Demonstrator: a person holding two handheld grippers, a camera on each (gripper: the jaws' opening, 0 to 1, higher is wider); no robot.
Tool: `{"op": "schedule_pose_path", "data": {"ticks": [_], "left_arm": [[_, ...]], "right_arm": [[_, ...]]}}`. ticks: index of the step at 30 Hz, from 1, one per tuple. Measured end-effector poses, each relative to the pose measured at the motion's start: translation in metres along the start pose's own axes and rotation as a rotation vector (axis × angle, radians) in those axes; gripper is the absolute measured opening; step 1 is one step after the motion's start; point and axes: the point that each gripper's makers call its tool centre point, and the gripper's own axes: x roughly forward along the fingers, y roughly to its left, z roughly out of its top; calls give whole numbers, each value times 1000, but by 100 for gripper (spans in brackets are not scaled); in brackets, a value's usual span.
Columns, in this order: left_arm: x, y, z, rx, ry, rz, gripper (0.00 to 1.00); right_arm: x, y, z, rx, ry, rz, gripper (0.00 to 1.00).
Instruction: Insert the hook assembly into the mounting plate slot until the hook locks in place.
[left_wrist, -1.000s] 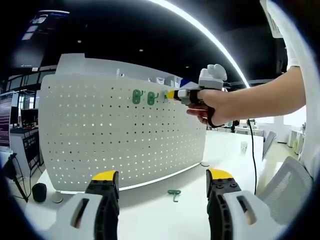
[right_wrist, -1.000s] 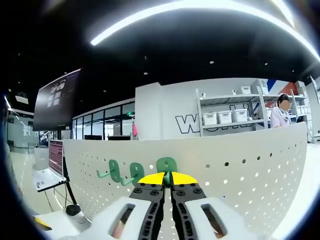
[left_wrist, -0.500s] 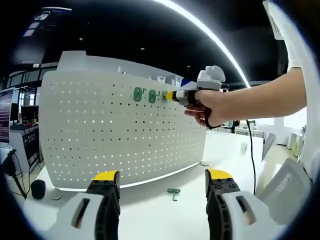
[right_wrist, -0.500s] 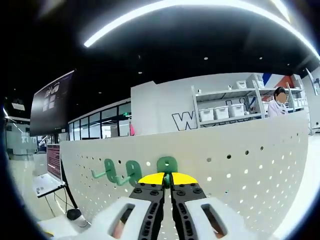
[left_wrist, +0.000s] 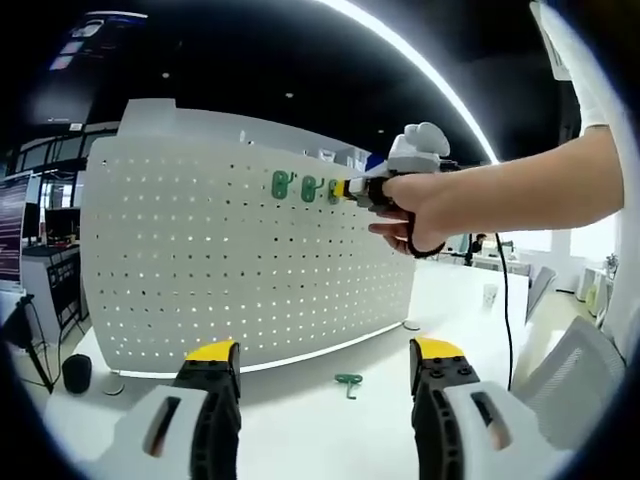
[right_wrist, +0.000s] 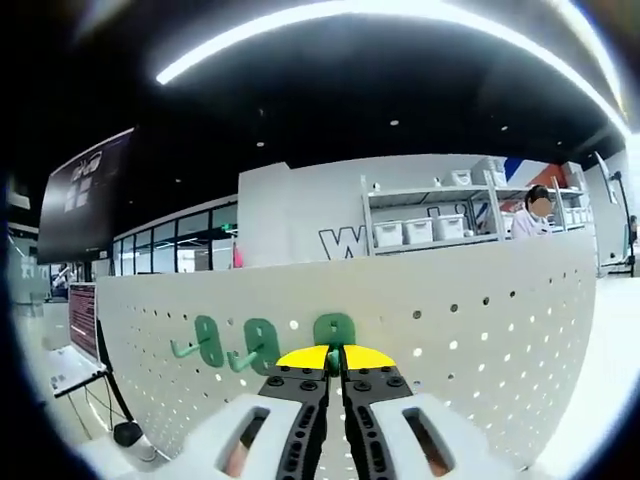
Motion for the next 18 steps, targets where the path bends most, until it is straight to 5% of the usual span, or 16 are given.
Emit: {"op": "schedule_pose_path", "data": {"ticks": [7, 18], "left_arm": [[-1, 2, 1, -4, -3, 4, 71], [0, 2, 2, -1, -7, 4, 72]], "right_arm": [[-3, 0, 1, 2, 4, 5, 2], [-9, -2, -4, 28, 31, 55, 23]]}}
